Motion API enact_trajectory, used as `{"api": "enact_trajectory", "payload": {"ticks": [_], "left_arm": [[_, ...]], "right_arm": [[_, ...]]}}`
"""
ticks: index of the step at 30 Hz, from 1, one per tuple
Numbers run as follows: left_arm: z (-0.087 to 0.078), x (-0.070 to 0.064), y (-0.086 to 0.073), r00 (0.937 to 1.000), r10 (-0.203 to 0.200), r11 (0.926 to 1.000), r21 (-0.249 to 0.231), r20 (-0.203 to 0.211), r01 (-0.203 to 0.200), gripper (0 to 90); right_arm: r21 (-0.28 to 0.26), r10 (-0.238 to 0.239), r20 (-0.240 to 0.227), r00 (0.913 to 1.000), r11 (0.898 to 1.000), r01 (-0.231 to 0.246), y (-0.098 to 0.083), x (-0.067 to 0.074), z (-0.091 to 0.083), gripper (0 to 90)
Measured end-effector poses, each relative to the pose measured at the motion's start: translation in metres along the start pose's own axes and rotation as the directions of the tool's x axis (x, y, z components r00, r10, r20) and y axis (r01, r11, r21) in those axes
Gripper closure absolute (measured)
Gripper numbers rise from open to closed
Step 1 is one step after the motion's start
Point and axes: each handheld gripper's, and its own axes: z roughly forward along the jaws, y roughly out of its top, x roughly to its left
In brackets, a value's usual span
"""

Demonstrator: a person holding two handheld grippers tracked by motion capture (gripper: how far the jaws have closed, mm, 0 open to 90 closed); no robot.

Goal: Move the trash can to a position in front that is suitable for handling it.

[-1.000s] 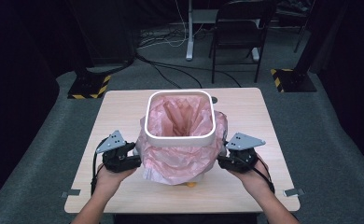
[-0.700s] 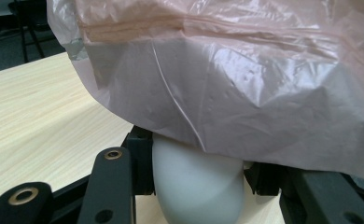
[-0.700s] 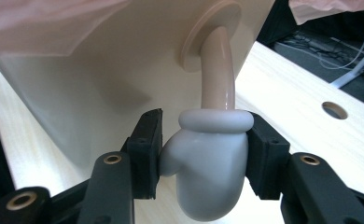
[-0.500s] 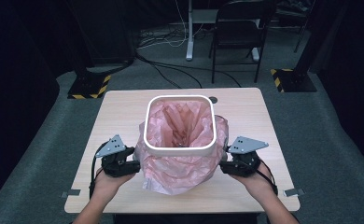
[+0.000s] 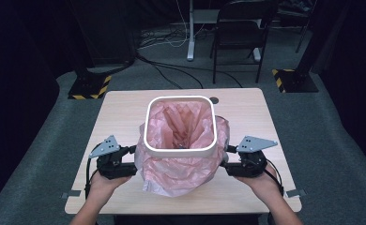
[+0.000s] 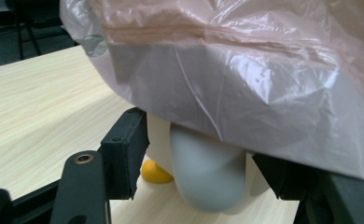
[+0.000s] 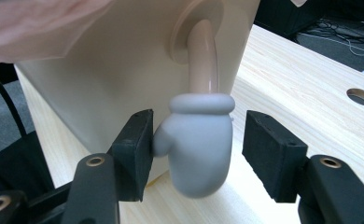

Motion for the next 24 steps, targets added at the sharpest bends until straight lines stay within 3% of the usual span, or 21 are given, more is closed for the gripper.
{"api": "enact_trajectory", "payload": {"ticks": [6,14,19,24], "left_arm": [[-0.008,0.0,0.0,1.0,0.004,1.0,0.0,-0.004,-0.004,37.8],[-0.015,0.0,0.001,1.0,0.002,0.9999,-0.01,-0.008,-0.002,38.0],[-0.022,0.003,0.0,0.9998,0.021,0.9995,-0.024,-0.007,-0.021,37.8],[-0.031,0.005,0.001,0.9995,0.032,0.9992,-0.023,0.002,-0.032,37.5]], "right_arm": [[-0.017,0.008,-0.01,0.9999,1.0,-0.008,-0.002,-0.001,-0.009,42.7],[-0.033,-0.013,0.01,0.9999,0.999,0.013,0.001,-0.002,-0.021,43.4],[-0.064,-0.031,0.025,0.9992,0.997,0.032,0.0,-0.015,-0.033,43.6],[-0.065,-0.007,0.054,0.9985,0.998,0.01,-0.003,-0.023,-0.044,43.9]]}}
